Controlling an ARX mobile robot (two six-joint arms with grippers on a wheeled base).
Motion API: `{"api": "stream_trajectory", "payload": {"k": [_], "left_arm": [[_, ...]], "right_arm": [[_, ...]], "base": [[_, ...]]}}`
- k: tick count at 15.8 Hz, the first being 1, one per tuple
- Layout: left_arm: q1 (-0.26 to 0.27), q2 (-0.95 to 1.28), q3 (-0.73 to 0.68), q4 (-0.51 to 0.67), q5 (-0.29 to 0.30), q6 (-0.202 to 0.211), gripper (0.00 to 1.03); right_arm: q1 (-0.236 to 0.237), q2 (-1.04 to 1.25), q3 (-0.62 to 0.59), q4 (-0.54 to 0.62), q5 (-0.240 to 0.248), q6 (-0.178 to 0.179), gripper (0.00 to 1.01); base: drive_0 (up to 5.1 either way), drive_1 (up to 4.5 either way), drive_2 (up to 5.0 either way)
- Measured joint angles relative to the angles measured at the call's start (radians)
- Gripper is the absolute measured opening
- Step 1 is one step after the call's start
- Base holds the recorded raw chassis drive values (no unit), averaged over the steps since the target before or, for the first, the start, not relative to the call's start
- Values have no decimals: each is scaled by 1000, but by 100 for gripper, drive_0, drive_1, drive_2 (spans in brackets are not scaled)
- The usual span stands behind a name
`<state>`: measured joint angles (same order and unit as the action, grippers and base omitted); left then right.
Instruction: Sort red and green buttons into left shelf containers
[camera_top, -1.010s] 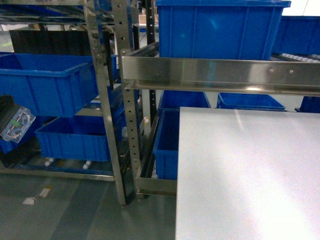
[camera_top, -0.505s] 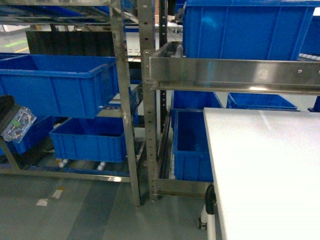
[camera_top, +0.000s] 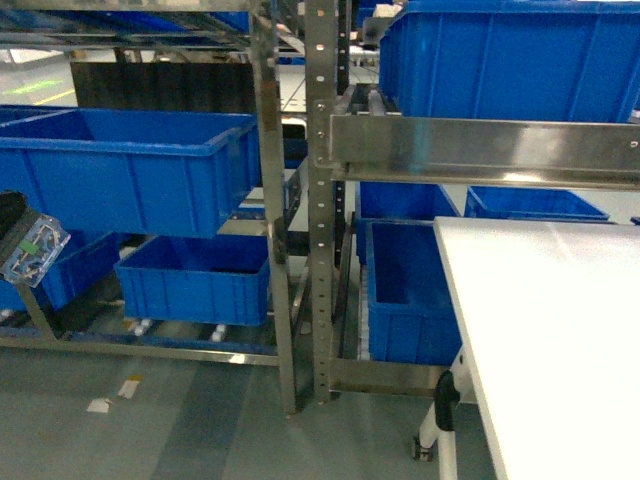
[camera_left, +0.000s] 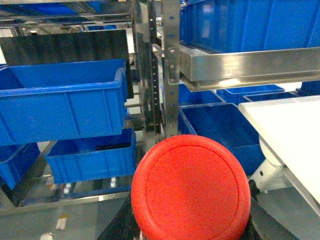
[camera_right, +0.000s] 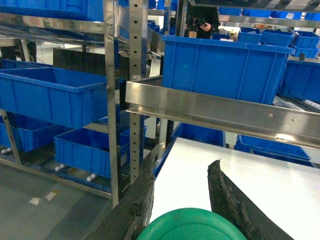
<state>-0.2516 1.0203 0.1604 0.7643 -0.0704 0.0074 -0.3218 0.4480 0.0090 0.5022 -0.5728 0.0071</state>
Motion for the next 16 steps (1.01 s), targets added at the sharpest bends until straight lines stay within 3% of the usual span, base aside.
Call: {"api": "stream_trajectory", "payload": {"k": [16], "left_arm": [[0,0,0,-1,1,0,25]], "right_arm": [[0,1,0,-1,0,0,30]], "base": [[-475,351,147]]}}
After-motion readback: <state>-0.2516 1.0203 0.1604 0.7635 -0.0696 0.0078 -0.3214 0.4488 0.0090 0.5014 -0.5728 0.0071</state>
